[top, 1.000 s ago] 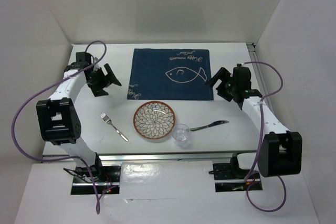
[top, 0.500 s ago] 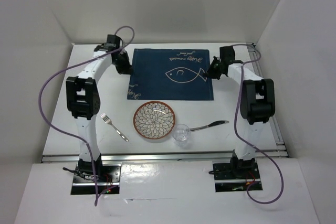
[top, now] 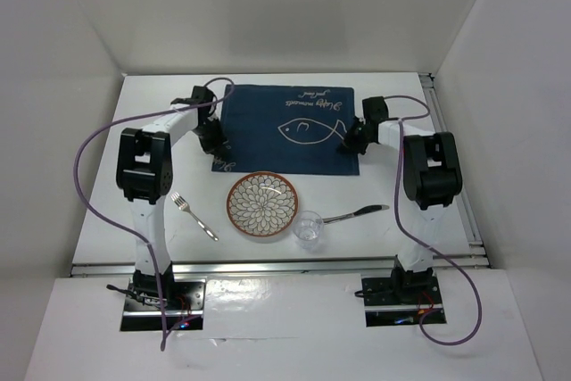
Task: Set the dinner table for one person
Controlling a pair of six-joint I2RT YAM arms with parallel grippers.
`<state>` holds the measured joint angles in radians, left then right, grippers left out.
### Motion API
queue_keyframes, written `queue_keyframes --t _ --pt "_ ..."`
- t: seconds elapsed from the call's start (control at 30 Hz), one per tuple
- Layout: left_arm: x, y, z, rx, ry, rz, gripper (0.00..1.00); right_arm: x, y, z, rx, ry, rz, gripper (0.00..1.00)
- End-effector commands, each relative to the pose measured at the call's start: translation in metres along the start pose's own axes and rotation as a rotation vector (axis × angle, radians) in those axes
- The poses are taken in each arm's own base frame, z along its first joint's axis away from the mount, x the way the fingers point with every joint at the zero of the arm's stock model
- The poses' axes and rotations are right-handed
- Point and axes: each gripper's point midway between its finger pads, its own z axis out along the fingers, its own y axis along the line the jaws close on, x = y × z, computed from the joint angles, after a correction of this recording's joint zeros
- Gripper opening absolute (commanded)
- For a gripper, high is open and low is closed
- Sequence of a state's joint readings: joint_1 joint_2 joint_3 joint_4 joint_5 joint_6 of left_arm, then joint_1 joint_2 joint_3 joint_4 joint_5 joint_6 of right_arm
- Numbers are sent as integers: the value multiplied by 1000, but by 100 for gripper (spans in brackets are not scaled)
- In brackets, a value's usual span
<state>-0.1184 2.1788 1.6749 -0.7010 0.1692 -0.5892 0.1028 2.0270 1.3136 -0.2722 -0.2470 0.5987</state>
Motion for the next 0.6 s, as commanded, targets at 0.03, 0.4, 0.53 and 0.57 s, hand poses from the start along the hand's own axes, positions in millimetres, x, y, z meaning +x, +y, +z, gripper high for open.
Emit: queue_keyframes --t 0.03,0.4,0.53,0.57 --pt "26 36 -4 -139 23 -41 0 42 -11 -9 49 66 10 0" --pt "73 82 -20 -278 16 -85 0 63 -8 -13 61 92 -54 0" --pt "76 91 -24 -304 7 -93 0 73 0 -13 79 101 -99 0" --pt "79 93 -23 -308 15 -93 0 72 -2 -12 91 91 -88 0"
